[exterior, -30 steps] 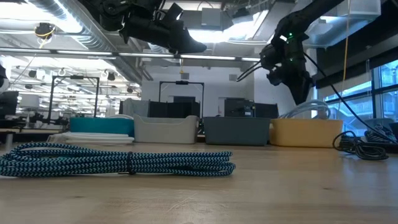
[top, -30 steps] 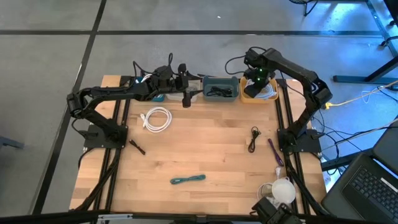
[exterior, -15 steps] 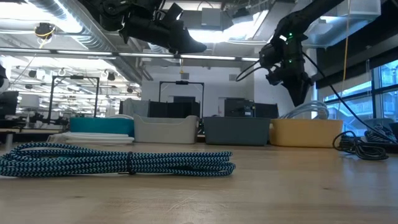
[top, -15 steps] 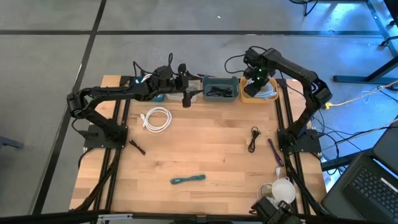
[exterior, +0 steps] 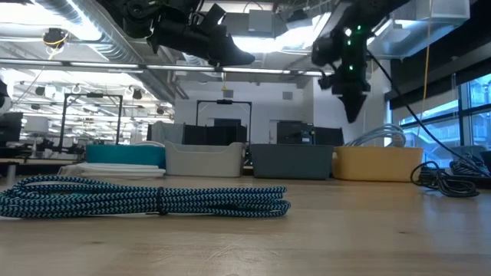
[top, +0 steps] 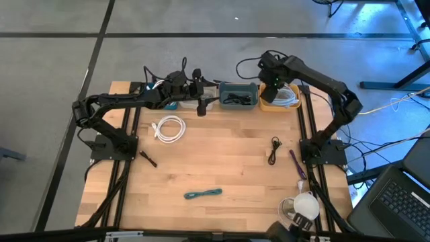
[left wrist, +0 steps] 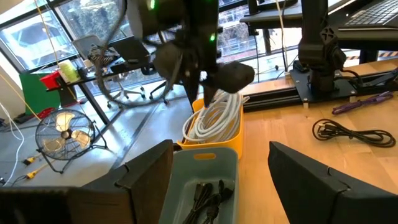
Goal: Pick & Place USB Port
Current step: Put the black and violet USB cable into the gray bin
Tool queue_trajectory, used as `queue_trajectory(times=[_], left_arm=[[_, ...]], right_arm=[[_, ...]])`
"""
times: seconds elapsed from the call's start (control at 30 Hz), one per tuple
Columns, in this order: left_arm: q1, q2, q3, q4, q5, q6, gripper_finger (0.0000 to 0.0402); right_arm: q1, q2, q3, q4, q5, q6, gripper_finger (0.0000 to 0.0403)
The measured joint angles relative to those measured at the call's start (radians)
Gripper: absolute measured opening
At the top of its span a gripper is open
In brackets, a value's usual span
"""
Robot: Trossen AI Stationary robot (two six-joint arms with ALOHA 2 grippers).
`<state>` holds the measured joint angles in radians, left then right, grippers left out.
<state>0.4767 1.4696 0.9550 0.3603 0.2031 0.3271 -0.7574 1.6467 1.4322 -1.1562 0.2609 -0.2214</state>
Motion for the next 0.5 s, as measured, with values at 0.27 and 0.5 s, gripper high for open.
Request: queue_trajectory(times=[0.27,0.5], left_arm=[[0.000,-0.003,0.000,-0.032,0.000,0.015,0.0253],[-0.009,-0.066,0.000,-0.154,0.027,0.034,0.0253]], right_arm=[[0.120,-0.160,0.000,0.053,0.027,-0.002,0.0163],[0.292,-0.293,0.000,0.051,0.026,0.072,0.0163]])
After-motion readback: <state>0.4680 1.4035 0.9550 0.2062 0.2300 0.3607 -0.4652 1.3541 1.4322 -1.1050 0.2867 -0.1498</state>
